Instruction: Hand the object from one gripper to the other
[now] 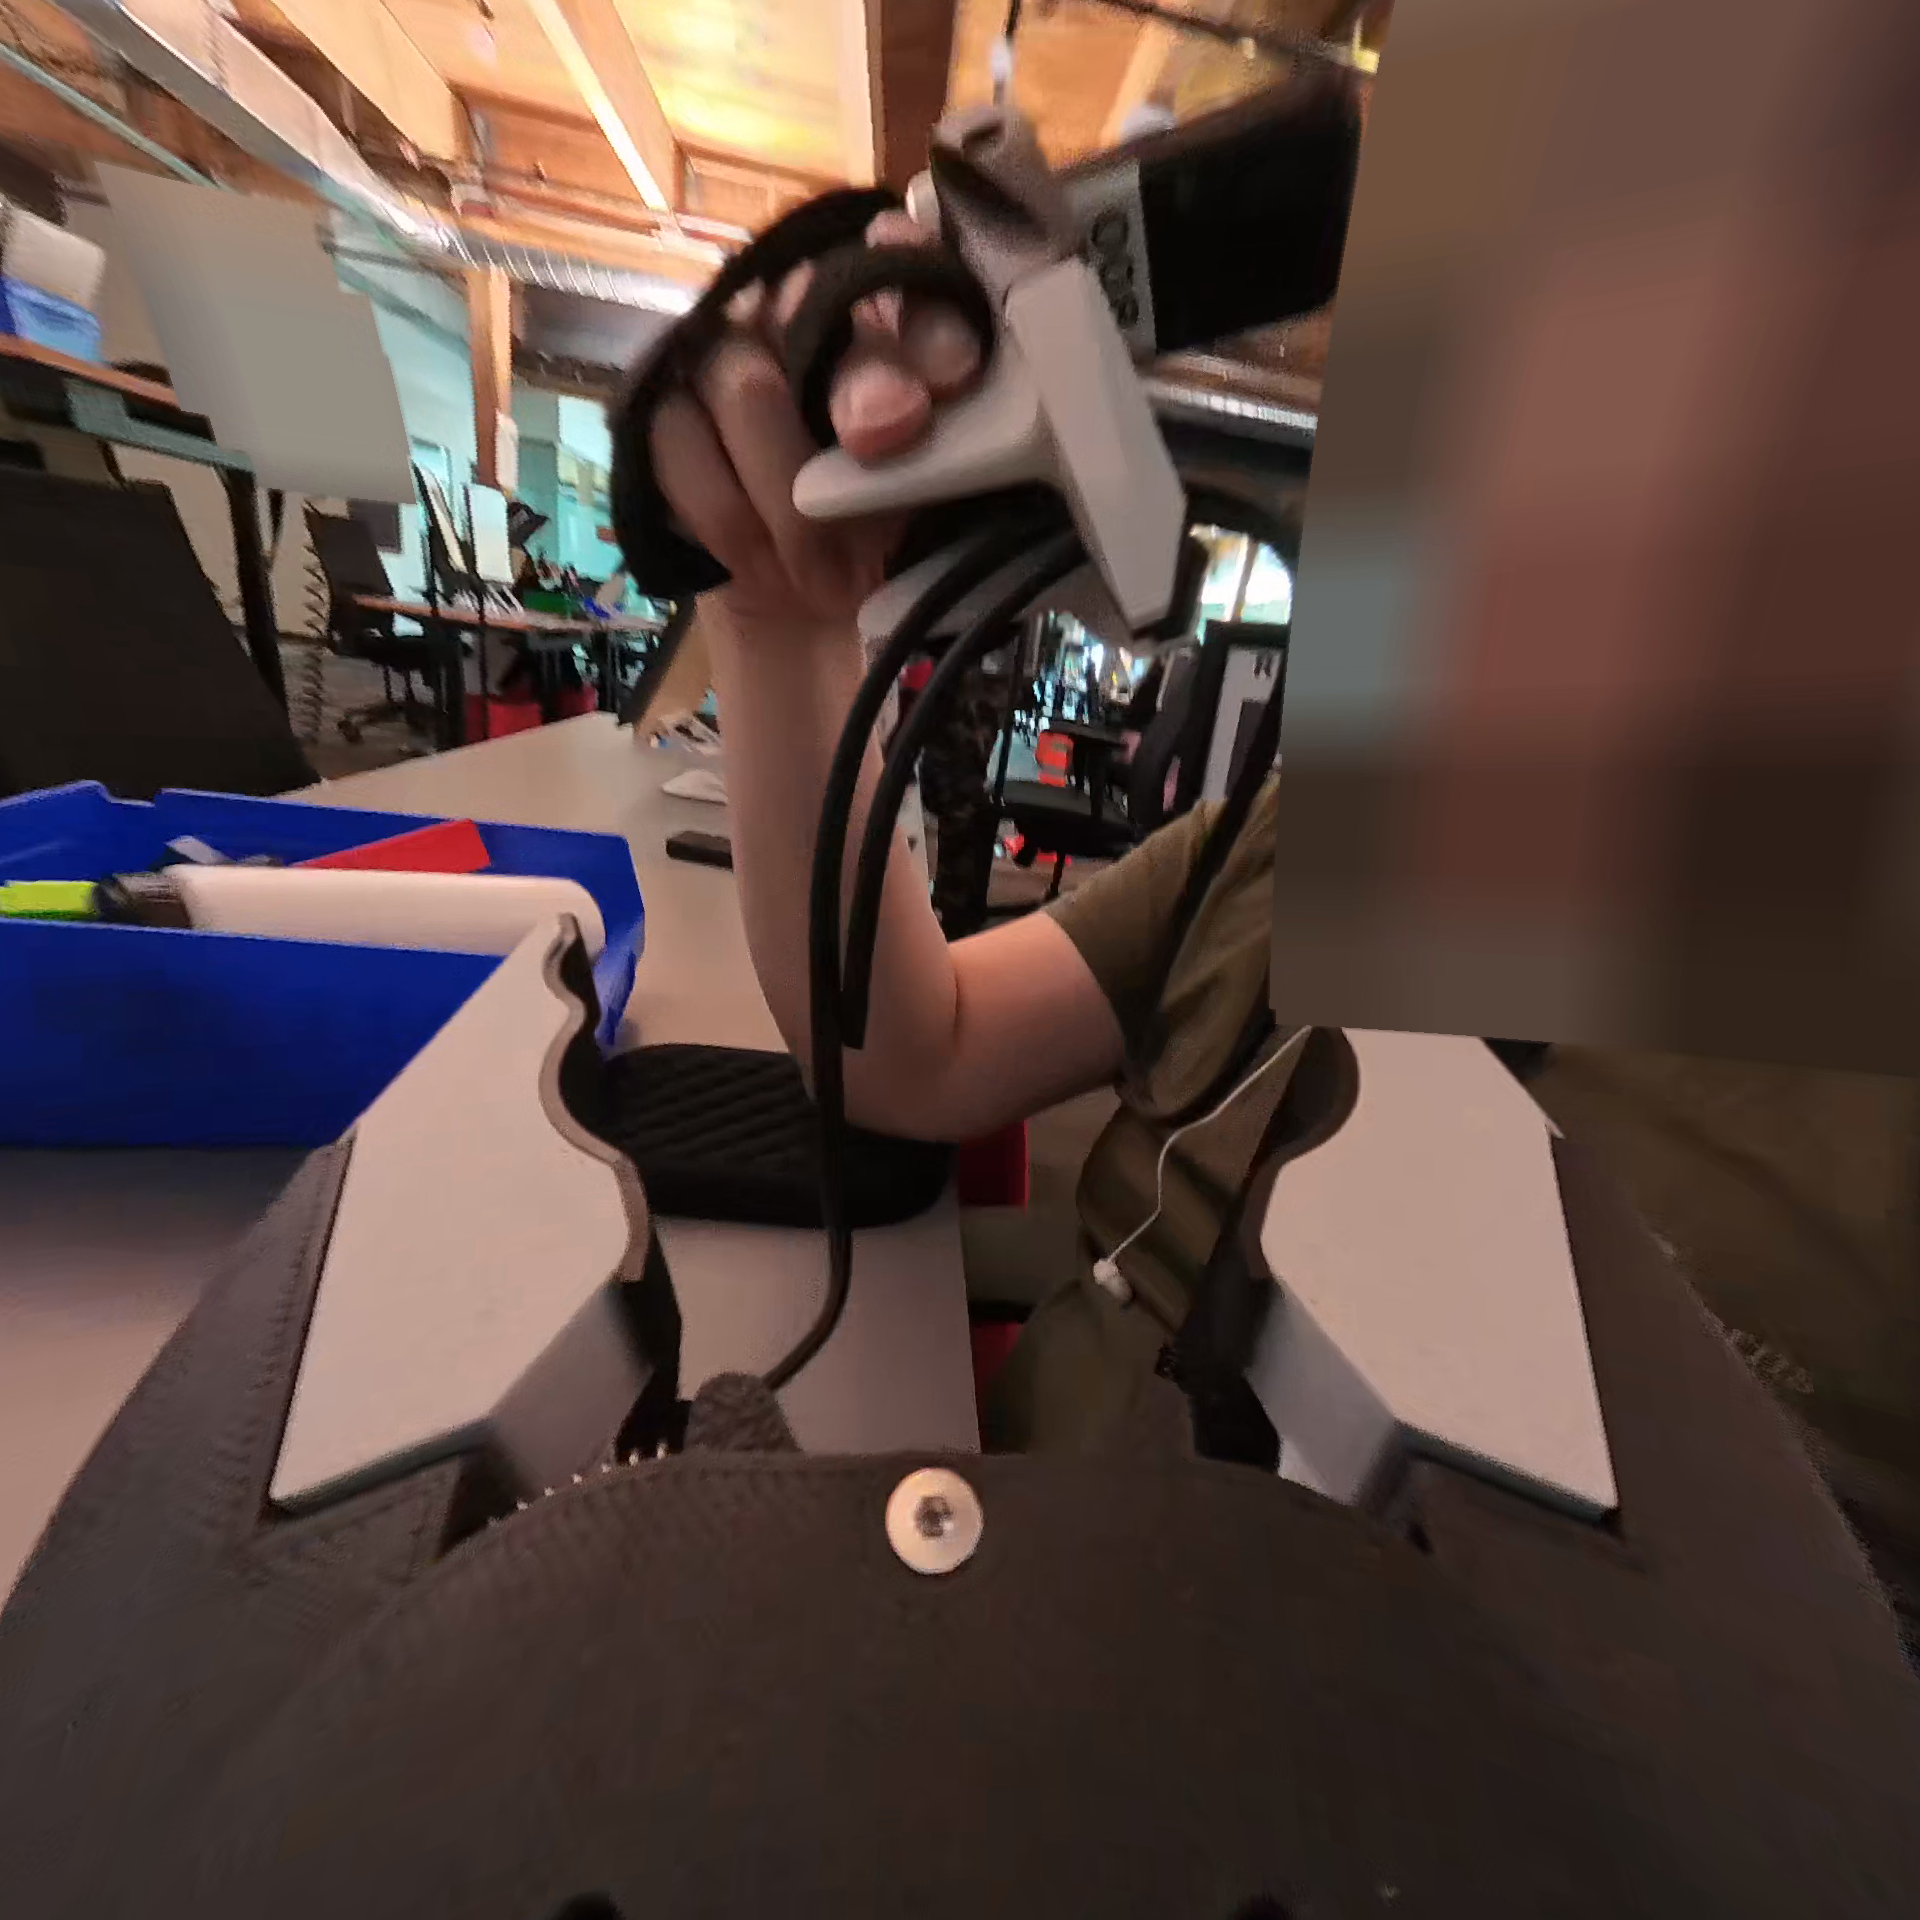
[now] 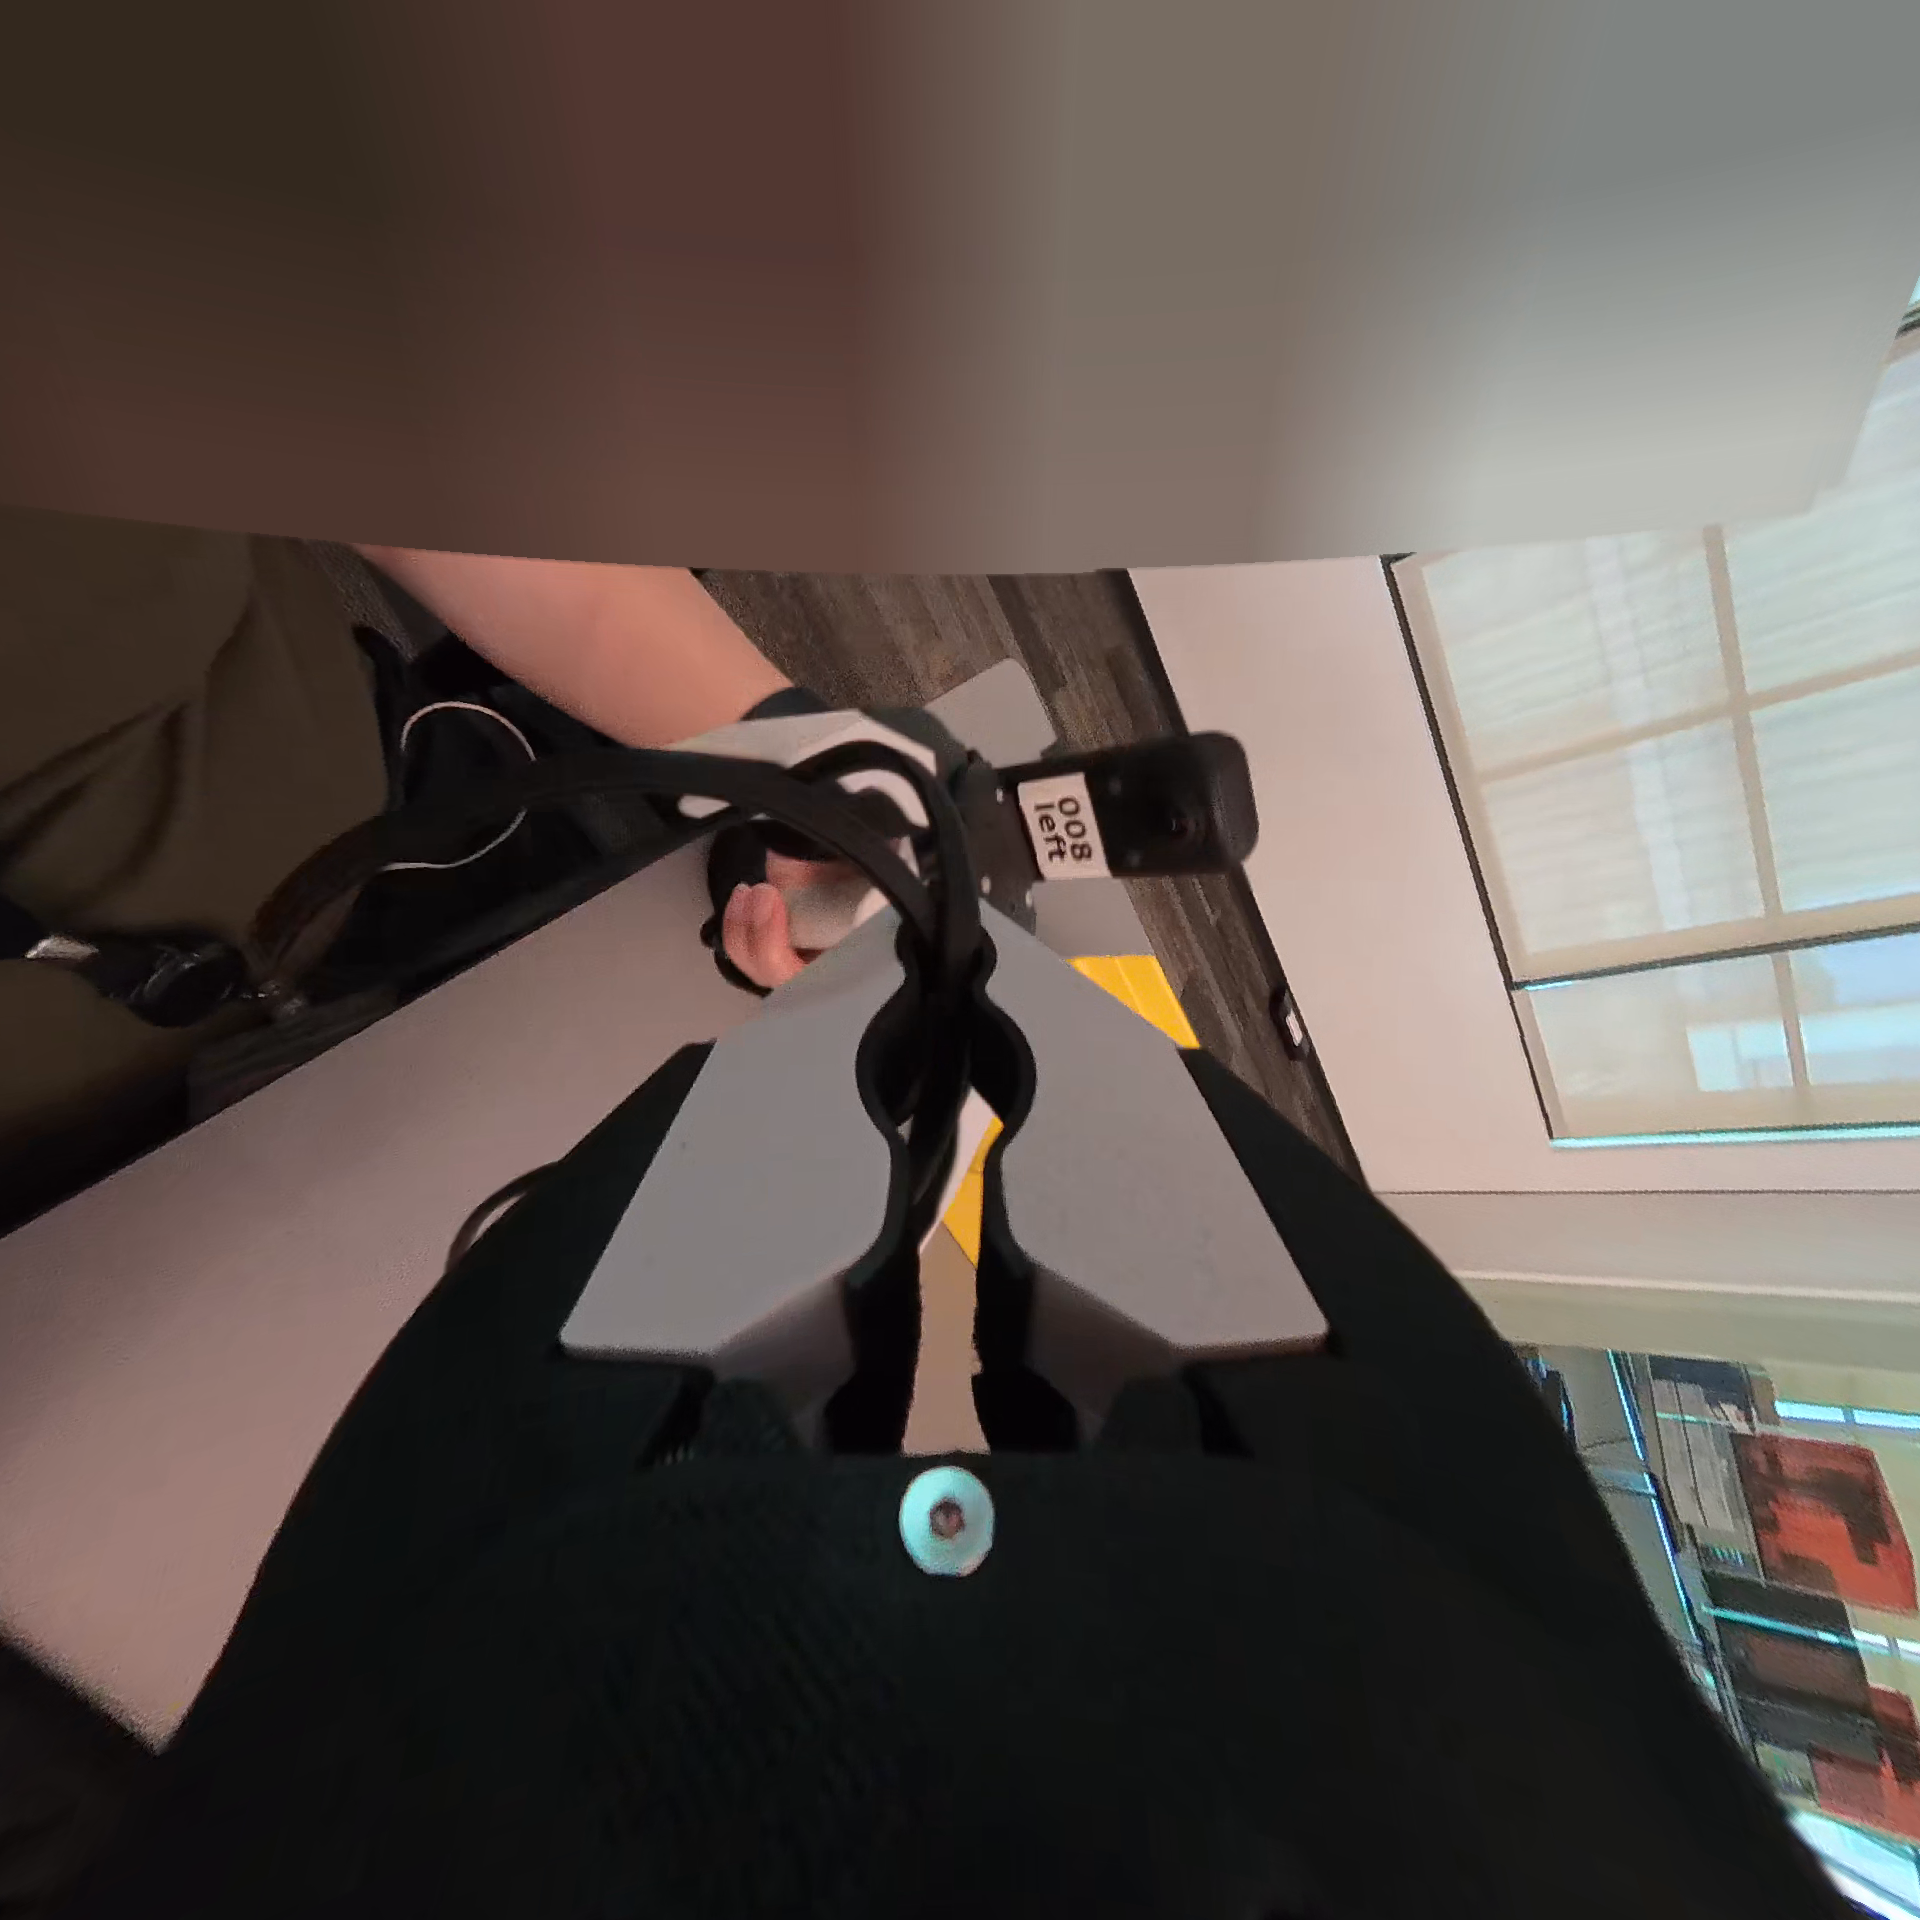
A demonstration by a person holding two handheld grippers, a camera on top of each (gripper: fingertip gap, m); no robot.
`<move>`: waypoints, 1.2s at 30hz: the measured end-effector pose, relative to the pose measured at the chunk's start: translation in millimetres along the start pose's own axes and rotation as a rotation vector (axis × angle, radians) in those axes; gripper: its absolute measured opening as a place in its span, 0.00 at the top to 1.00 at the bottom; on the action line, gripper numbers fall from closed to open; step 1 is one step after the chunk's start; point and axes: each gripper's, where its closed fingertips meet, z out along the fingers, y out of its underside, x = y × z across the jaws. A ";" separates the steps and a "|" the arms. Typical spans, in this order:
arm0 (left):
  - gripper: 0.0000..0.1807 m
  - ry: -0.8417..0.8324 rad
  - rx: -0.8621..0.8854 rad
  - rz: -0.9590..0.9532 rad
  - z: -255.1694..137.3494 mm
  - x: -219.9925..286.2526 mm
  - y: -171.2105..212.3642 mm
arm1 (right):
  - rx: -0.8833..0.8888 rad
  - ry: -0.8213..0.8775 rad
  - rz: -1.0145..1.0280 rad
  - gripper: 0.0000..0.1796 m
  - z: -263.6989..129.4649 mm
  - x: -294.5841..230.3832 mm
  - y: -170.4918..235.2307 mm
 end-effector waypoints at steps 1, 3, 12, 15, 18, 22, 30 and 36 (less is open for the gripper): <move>0.25 0.006 -0.029 0.005 6.6 -0.3 4.8 | 0.004 -0.003 -0.001 1.00 0.3 -0.5 -0.4; 0.26 0.006 -0.074 0.007 18.3 -2.9 11.2 | 0.001 0.000 -0.001 1.00 0.4 0.1 0.4; 0.77 0.128 -0.098 -0.035 36.8 0.8 12.7 | 0.019 0.006 0.013 1.00 -7.6 2.4 2.2; 0.91 0.121 -0.066 -0.029 34.0 -3.0 10.3 | 0.026 0.014 0.020 1.00 -9.9 4.9 3.7; 0.97 0.084 -0.012 -0.024 30.5 -9.5 4.8 | 0.026 0.014 0.033 1.00 -11.1 6.3 7.3; 0.98 0.013 0.033 0.004 25.5 -18.6 -1.4 | 0.028 0.025 0.048 1.00 -12.5 10.3 11.6; 0.98 -0.192 0.091 0.042 9.1 -38.9 -19.4 | -0.011 0.117 0.073 0.87 -22.2 26.2 30.8; 0.98 -0.596 0.042 0.123 -45.2 -70.4 -38.5 | -0.123 0.256 0.159 0.85 -56.8 47.4 74.1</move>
